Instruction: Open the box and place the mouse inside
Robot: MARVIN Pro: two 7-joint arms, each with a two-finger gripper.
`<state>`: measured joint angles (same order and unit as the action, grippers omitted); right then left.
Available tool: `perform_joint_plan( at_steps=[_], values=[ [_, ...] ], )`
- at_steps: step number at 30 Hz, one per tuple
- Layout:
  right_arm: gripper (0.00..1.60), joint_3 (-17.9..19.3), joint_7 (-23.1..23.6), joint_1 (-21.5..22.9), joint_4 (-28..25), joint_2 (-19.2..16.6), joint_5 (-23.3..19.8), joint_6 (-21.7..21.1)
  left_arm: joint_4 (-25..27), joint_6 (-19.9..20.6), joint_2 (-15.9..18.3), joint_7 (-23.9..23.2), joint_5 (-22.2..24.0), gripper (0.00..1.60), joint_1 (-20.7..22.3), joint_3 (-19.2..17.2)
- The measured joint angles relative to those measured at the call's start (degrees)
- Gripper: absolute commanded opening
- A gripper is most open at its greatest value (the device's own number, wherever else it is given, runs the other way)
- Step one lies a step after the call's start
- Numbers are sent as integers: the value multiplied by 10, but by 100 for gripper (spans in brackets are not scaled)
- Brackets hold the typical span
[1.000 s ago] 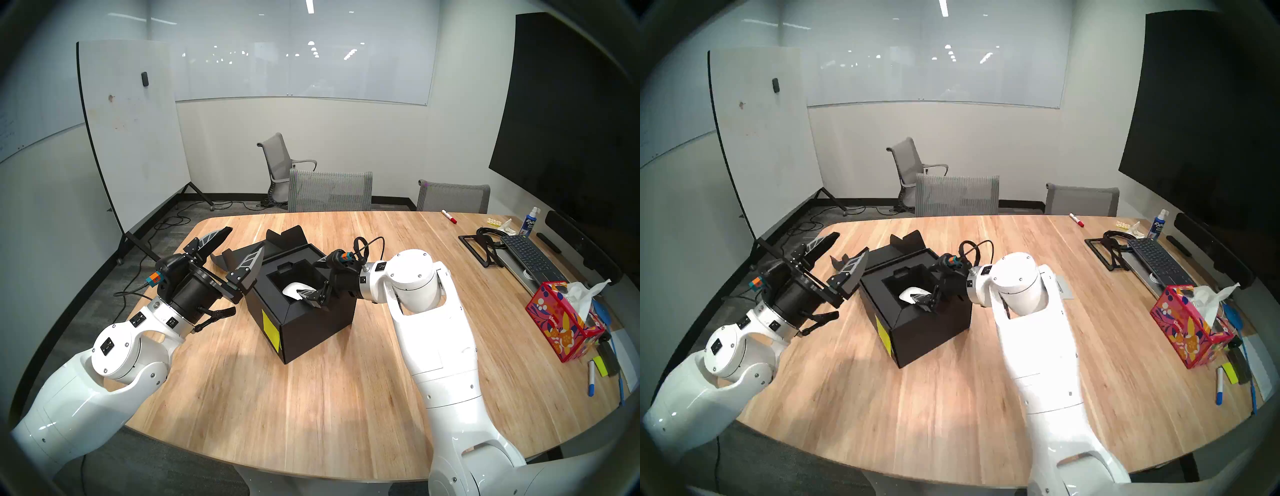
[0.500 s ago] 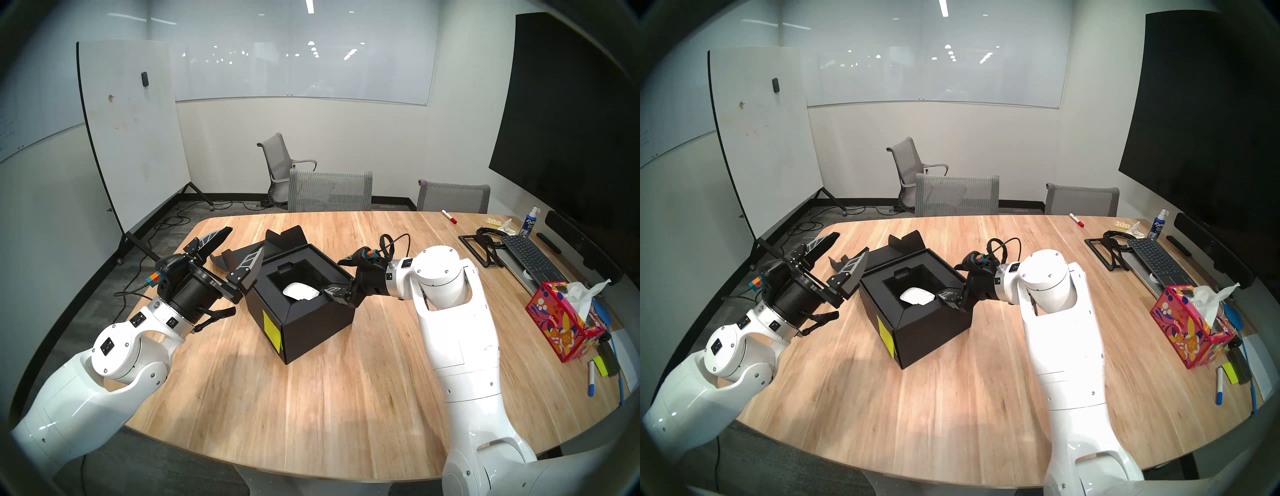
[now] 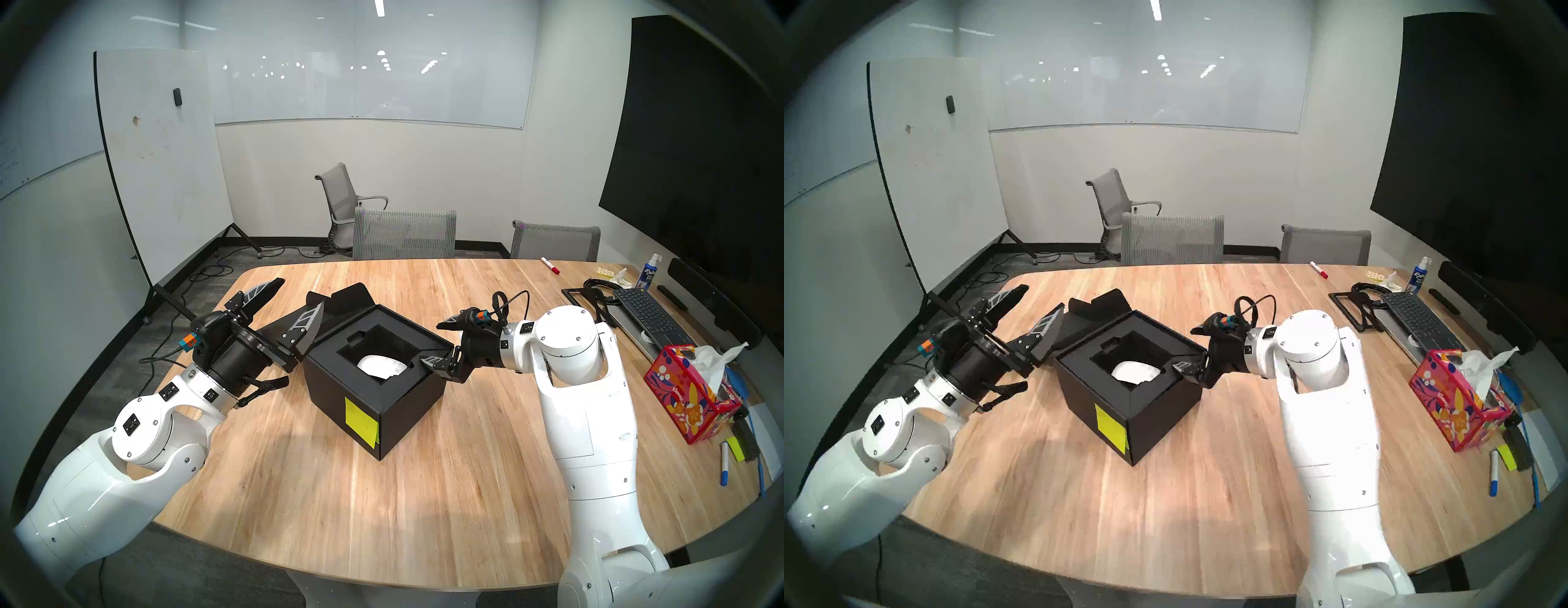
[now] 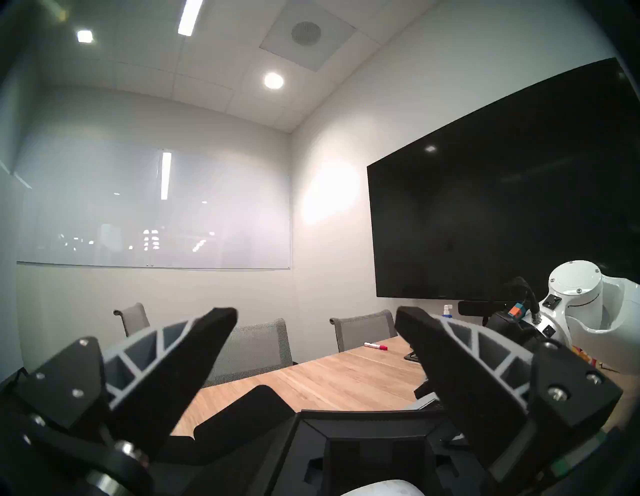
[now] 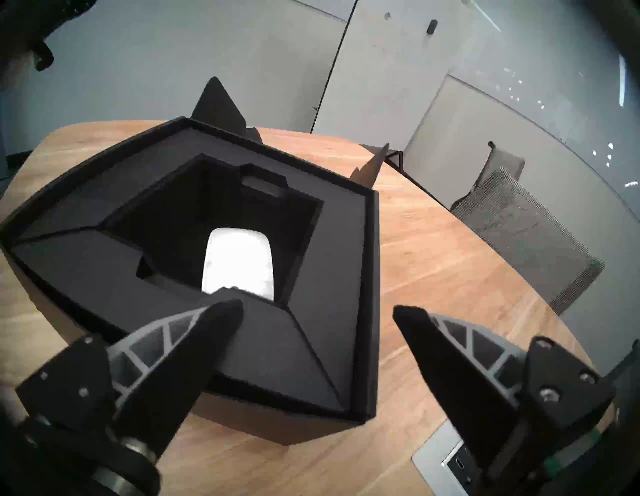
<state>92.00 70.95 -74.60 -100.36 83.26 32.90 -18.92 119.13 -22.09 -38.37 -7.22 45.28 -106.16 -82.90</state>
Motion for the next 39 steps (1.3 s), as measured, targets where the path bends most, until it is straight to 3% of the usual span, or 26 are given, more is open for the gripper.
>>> perform_joint_plan(
  at_steps=[24, 39],
  values=[
    [160, 97, 9, -21, 2, -40, -5, 27, 0, 0, 0, 0, 0, 160, 0, 0],
    [160, 86, -47, -13, 22, 11, -21, 39, 0, 0, 0, 0, 0, 160, 0, 0]
  ],
)
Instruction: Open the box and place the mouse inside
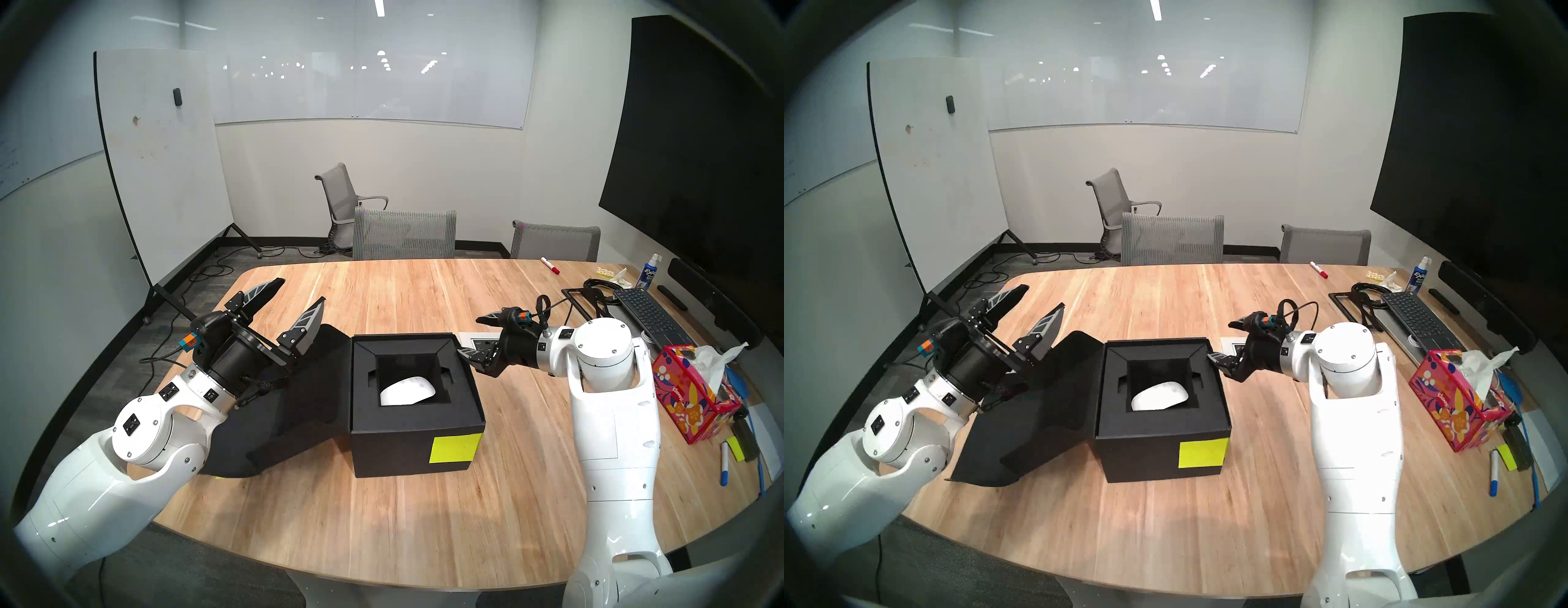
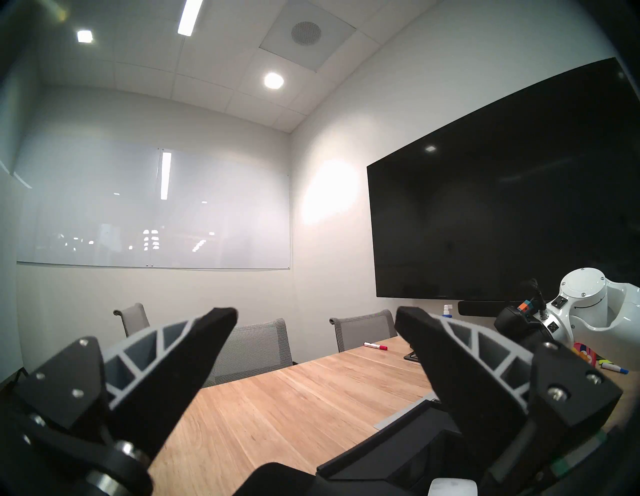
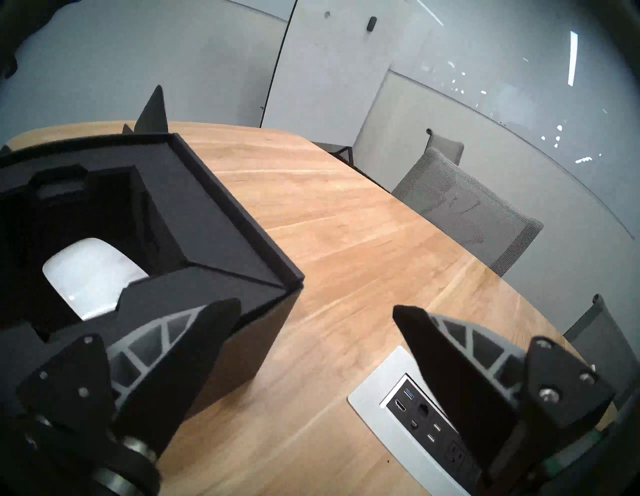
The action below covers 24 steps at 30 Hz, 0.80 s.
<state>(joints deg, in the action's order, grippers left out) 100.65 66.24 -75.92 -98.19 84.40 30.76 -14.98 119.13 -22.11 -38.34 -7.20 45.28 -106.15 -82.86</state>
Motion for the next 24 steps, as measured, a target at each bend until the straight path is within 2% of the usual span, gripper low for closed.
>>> perform_joint_plan(
  at_steps=[13, 24],
  values=[
    [160, 27, -47, 4, 31, 26, -22, 31, 0, 0, 0, 0, 0, 160, 0, 0],
    [160, 1, -54, 8, 23, 41, -22, 30, 0, 0, 0, 0, 0, 160, 0, 0]
  ],
)
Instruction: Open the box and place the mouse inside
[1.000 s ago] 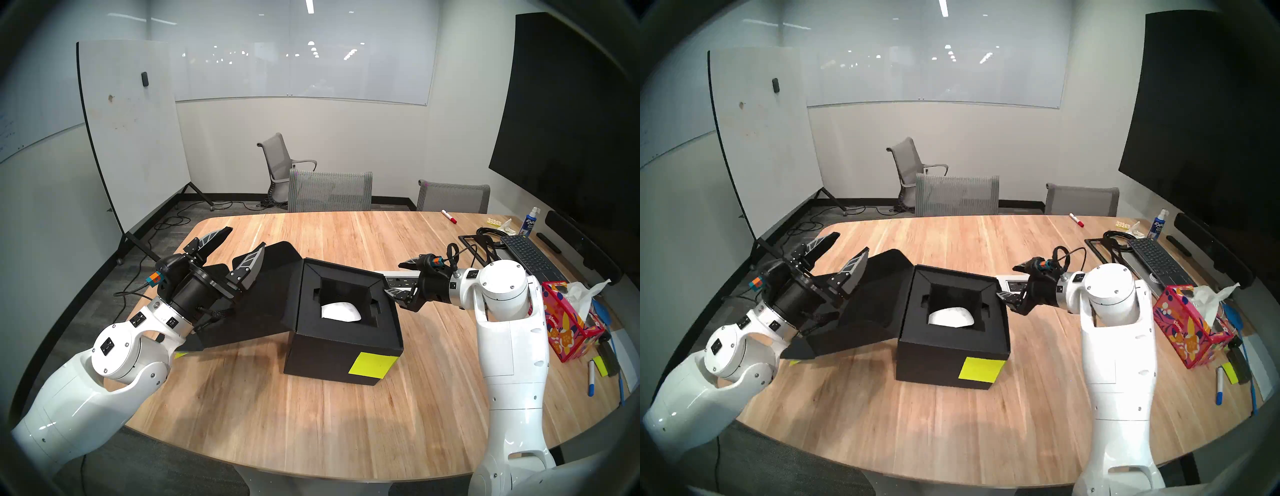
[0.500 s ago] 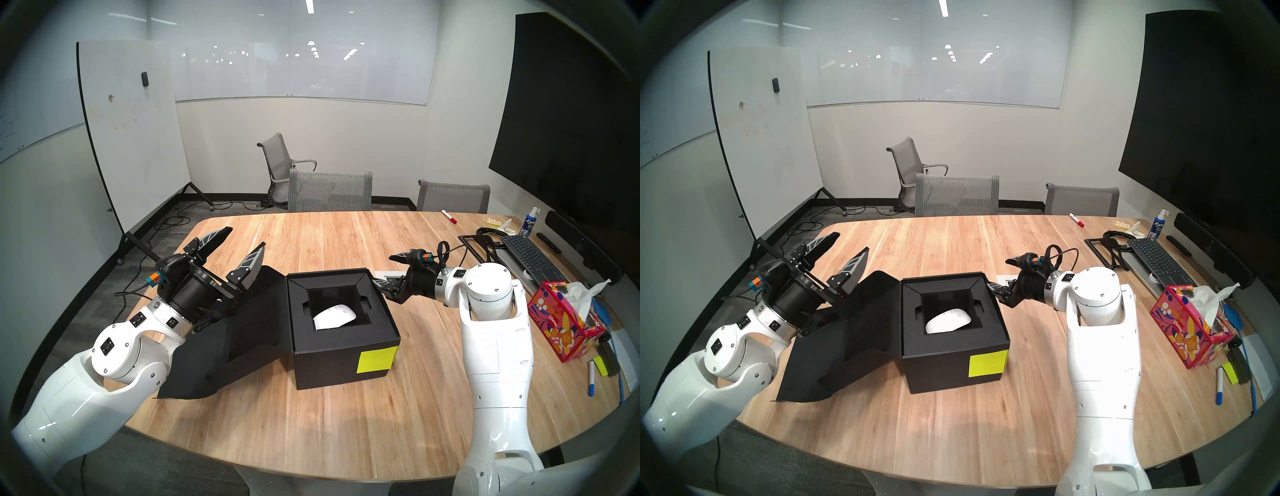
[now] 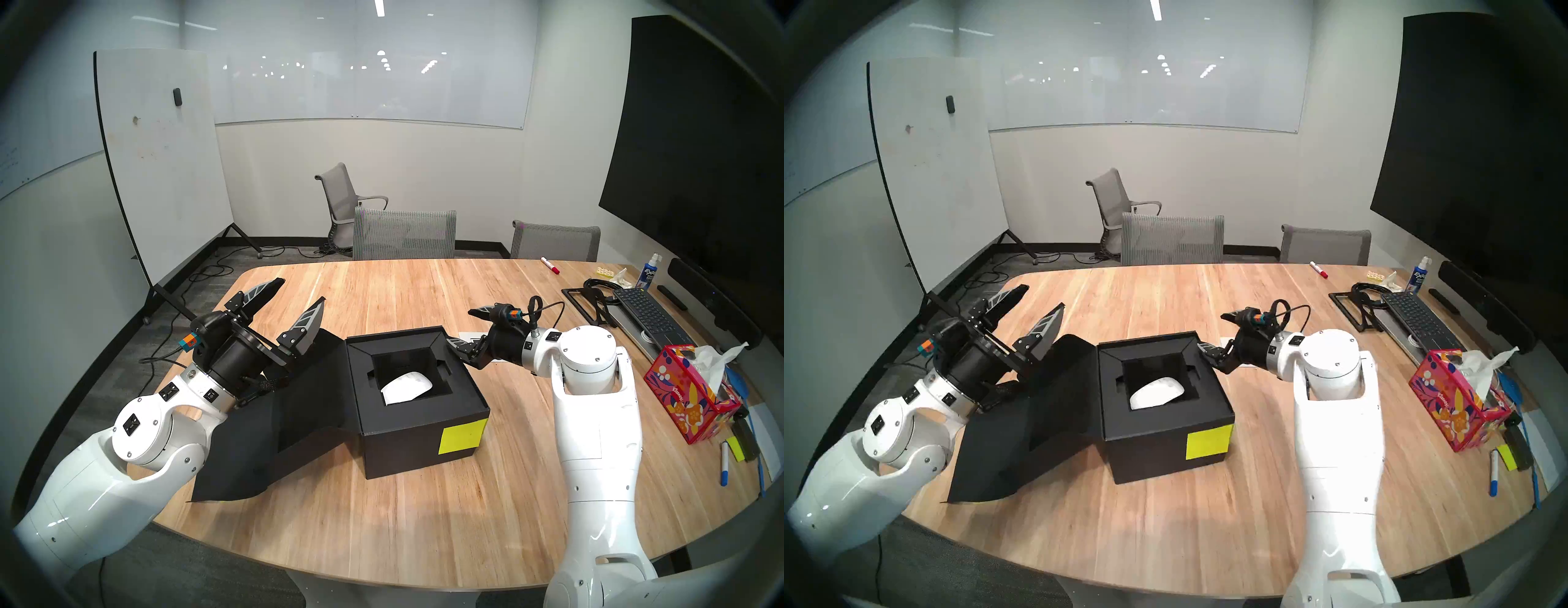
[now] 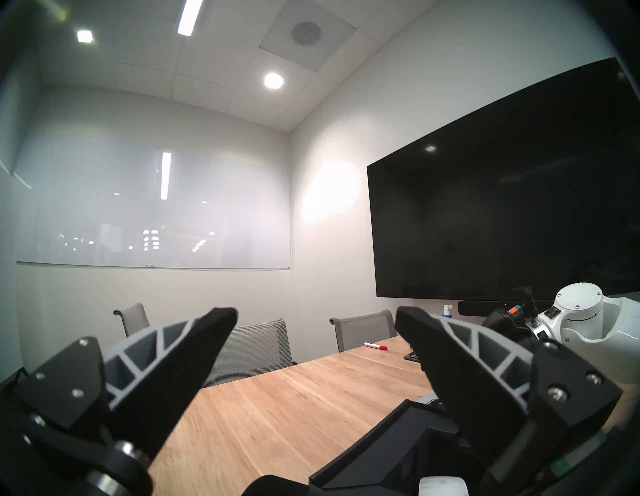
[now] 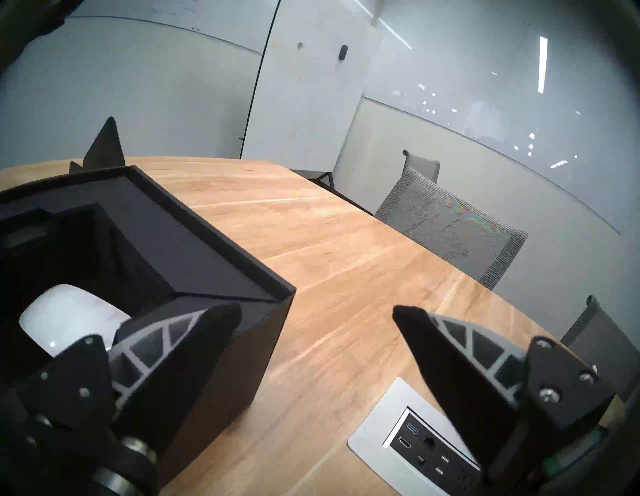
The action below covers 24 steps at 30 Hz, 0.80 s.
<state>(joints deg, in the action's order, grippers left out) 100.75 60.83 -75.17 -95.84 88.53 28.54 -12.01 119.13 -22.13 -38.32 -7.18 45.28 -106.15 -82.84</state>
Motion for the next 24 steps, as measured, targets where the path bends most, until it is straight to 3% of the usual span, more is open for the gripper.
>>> perform_joint_plan(
  at_steps=[8, 24],
  values=[
    [160, 1, 0, 11, -37, 9, -6, -17, 0, 0, 0, 0, 0, 160, 0, 0],
    [160, 83, -2, -16, -119, 25, -54, -30, 0, 0, 0, 0, 0, 160, 0, 0]
  ],
)
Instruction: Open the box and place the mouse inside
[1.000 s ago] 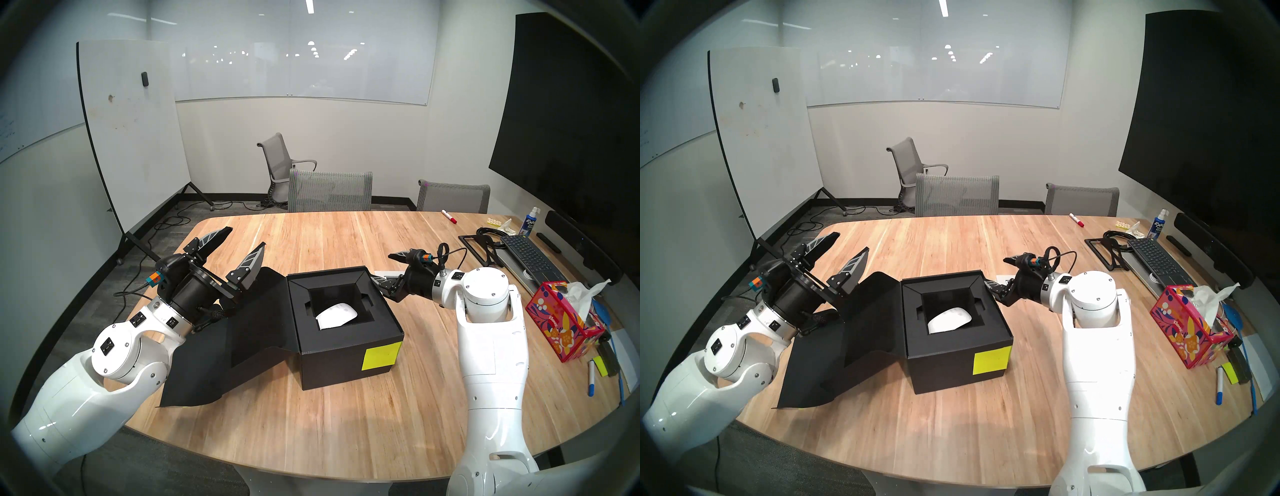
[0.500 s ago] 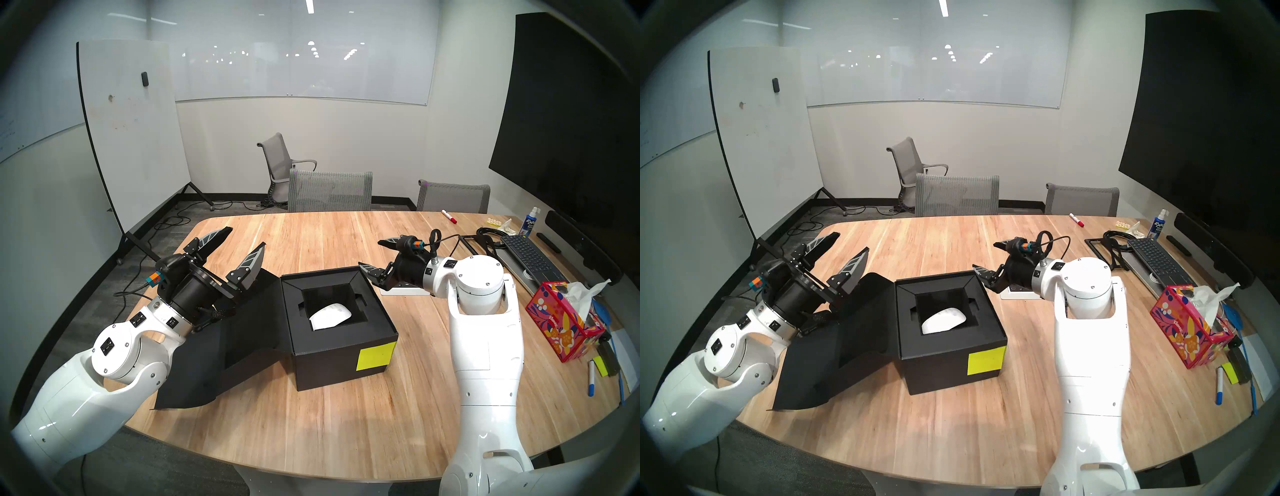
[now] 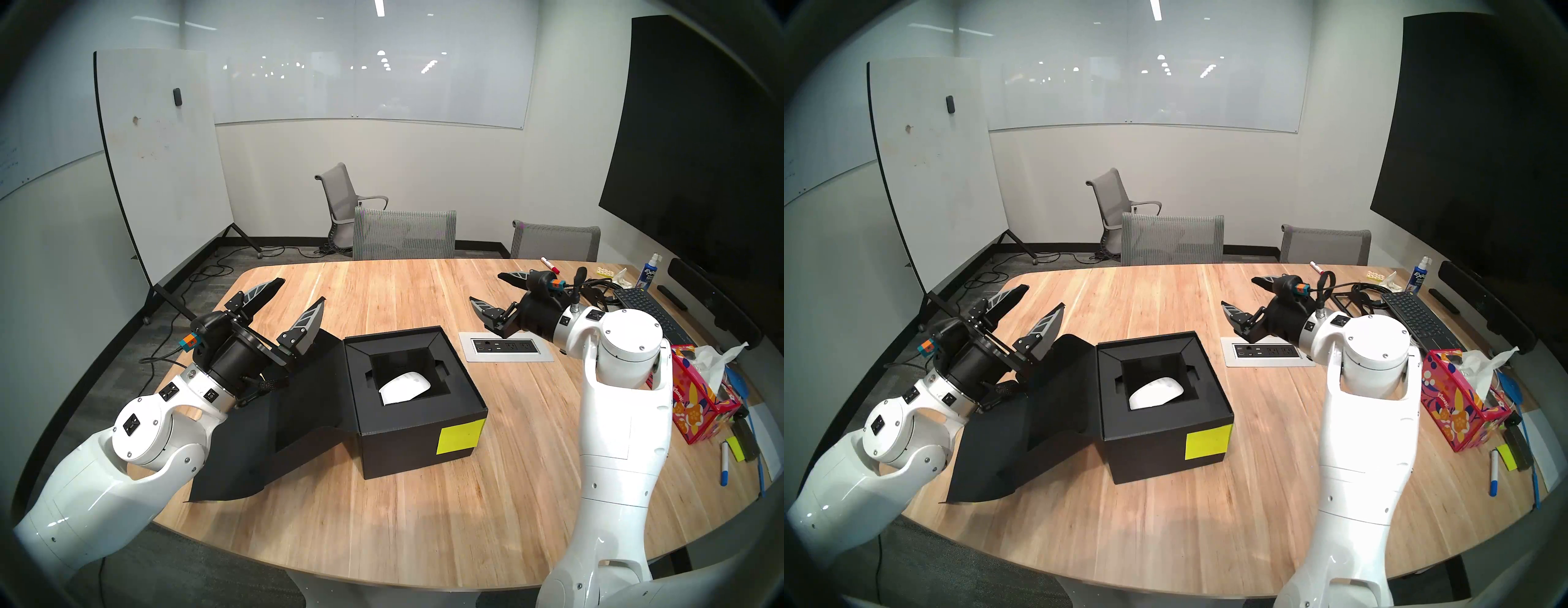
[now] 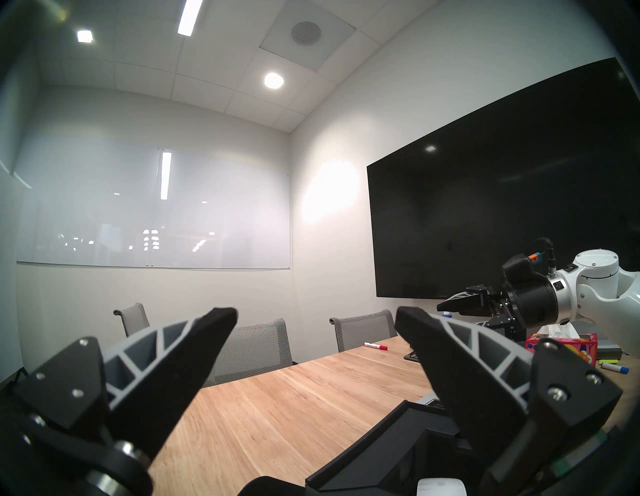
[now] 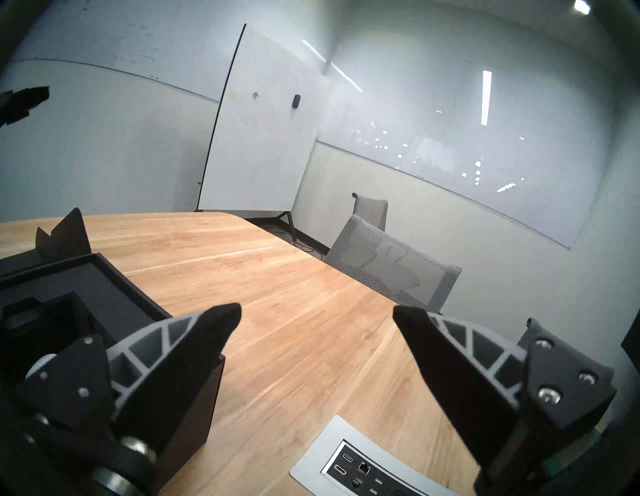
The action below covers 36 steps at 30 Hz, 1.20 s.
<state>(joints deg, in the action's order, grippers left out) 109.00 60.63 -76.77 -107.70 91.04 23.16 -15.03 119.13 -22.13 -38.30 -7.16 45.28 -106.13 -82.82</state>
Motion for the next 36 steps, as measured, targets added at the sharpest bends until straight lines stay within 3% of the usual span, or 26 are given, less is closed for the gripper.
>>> perform_joint_plan(
  at_steps=[7, 15, 26, 36],
  values=[
    [160, 6, -27, -53, -30, 10, -54, 10, 0, 0, 0, 0, 0, 160, 0, 0],
    [160, 8, -87, -109, -41, 14, -113, 28, 0, 0, 0, 0, 0, 160, 0, 0],
    [160, 55, -121, -160, -59, 20, -148, 76, 0, 0, 0, 0, 0, 160, 0, 0],
    [160, 62, -141, -186, -62, 24, -164, 105, 0, 0, 0, 0, 0, 160, 0, 0]
  ],
)
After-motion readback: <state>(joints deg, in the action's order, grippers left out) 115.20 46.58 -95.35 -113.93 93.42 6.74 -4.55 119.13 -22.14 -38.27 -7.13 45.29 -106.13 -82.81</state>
